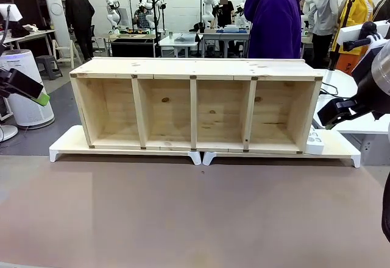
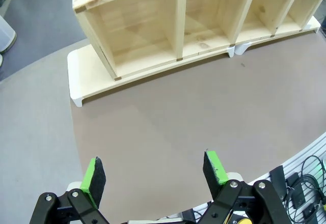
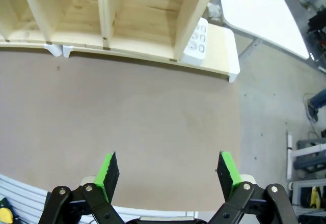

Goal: Perform cable management.
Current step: When the cord part of the Power Cable appears at the lower middle area of the table and stops, grasp the cord part of the Power Cable.

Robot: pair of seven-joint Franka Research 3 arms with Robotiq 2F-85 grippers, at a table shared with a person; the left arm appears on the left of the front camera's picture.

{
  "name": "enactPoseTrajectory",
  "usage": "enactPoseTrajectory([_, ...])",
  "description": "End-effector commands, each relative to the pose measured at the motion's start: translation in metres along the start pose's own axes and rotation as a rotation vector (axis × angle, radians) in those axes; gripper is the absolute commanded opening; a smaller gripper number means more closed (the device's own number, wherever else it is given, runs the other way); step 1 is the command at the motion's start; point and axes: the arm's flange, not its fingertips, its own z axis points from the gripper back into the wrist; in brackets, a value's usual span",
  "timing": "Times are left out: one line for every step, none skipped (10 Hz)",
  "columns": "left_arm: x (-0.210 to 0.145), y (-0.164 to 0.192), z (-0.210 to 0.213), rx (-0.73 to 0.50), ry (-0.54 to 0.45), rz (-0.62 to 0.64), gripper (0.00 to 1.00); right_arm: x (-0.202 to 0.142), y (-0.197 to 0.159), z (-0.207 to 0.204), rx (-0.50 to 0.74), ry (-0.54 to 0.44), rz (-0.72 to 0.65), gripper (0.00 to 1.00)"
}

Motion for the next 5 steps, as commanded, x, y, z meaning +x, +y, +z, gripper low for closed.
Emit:
enactPoseTrajectory([0.0026,-0.0013,-0.0007,0.004,-0.012,0.004,1.00,0.0007,-0.0020,-0.0021,-0.008,0.004,-0.001,1.00])
enactPoseTrajectory([0.0026,-0.0013,-0.0007,0.004,-0.012,0.004,1.00,0.0007,-0.0020,-0.0021,-0.008,0.004,-0.001,1.00])
enactPoseTrajectory([0.0026,-0.0013,-0.0007,0.004,-0.012,0.004,1.00,0.0007,-0.0020,-0.0021,-0.008,0.004,-0.001,1.00])
enactPoseTrajectory([0.0026,-0.0013,-0.0007,0.004,-0.012,0.004,1.00,0.0007,-0.0020,-0.0021,-0.008,0.004,-0.001,1.00])
enactPoseTrajectory([0.0026,-0.0013,-0.0007,0.004,-0.012,0.004,1.00,0.0007,-0.0020,-0.0021,-0.008,0.004,-0.001,1.00])
